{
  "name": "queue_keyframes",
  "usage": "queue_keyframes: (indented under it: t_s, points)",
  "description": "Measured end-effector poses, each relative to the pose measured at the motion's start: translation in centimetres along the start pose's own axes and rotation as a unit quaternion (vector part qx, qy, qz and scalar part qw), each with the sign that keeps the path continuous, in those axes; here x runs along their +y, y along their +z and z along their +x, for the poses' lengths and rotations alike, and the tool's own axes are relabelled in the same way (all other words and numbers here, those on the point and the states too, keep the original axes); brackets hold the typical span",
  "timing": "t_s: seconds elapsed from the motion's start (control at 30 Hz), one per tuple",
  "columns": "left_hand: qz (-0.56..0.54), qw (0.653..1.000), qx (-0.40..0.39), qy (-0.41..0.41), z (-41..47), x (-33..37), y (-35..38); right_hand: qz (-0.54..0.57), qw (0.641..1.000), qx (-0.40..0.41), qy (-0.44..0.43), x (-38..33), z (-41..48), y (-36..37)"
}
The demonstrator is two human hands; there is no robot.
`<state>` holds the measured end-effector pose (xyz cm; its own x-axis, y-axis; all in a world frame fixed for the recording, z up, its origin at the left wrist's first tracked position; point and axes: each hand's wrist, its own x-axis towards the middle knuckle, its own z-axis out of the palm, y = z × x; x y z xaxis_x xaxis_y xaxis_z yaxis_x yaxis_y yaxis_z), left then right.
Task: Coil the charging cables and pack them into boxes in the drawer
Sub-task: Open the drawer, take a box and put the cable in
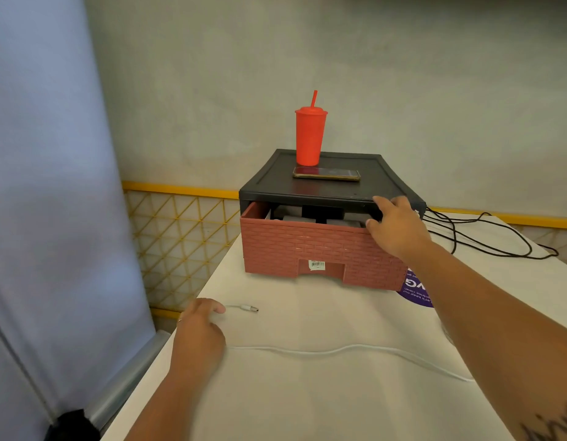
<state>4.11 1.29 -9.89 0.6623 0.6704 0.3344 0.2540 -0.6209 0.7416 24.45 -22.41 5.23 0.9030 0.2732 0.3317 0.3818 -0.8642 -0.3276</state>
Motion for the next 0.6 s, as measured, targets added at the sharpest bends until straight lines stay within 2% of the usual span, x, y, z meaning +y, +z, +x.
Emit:
queue_keyframes:
  t_s: [0.13,0.2,0.27,0.33,0.37,0.4,0.43,0.47,0.5,0.57,0.6]
  points:
    - [0.067,0.998,-0.012,0.002,0.1,0.4,0.6,-0.041,0.999,-0.007,-0.007,0.7,0.5,-0.5]
    - [0.122,0.992,0.009,0.027,0.2,1.5,0.7,-0.058,0.998,-0.022,-0.009,1.0,0.8,-0.6]
    - [0.124,0.990,0.019,0.061,0.6,3.5,1.1,-0.053,0.998,-0.038,-0.008,1.2,1.0,-0.5]
    - [0.045,0.995,-0.010,0.084,1.3,6.5,1.8,-0.031,0.999,-0.043,-0.003,1.4,1.1,-0.5]
    - [-0.025,0.997,-0.036,0.062,1.6,8.3,2.2,-0.019,0.999,-0.042,-0.001,1.5,1.1,-0.4]
    - [-0.109,0.991,-0.074,0.003,1.9,10.2,2.6,-0.009,0.999,-0.040,0.000,1.6,1.1,-0.3]
    - [-0.209,0.968,-0.116,-0.080,2.2,12.1,3.0,-0.001,0.999,-0.039,-0.001,1.8,1.1,-0.3]
    - [-0.314,0.921,-0.152,-0.176,2.6,13.6,3.5,0.005,0.999,-0.039,-0.002,1.9,1.2,-0.3]
    - [-0.403,0.859,-0.178,-0.260,3.0,14.7,4.0,0.009,0.999,-0.041,-0.002,2.0,1.2,-0.4]
    - [-0.526,0.747,-0.207,-0.350,3.6,16.1,4.9,0.001,0.999,-0.048,-0.005,2.2,1.4,-0.5]
    - [-0.565,0.707,-0.211,-0.371,3.8,16.4,5.4,-0.012,0.999,-0.049,-0.008,2.2,1.5,-0.5]
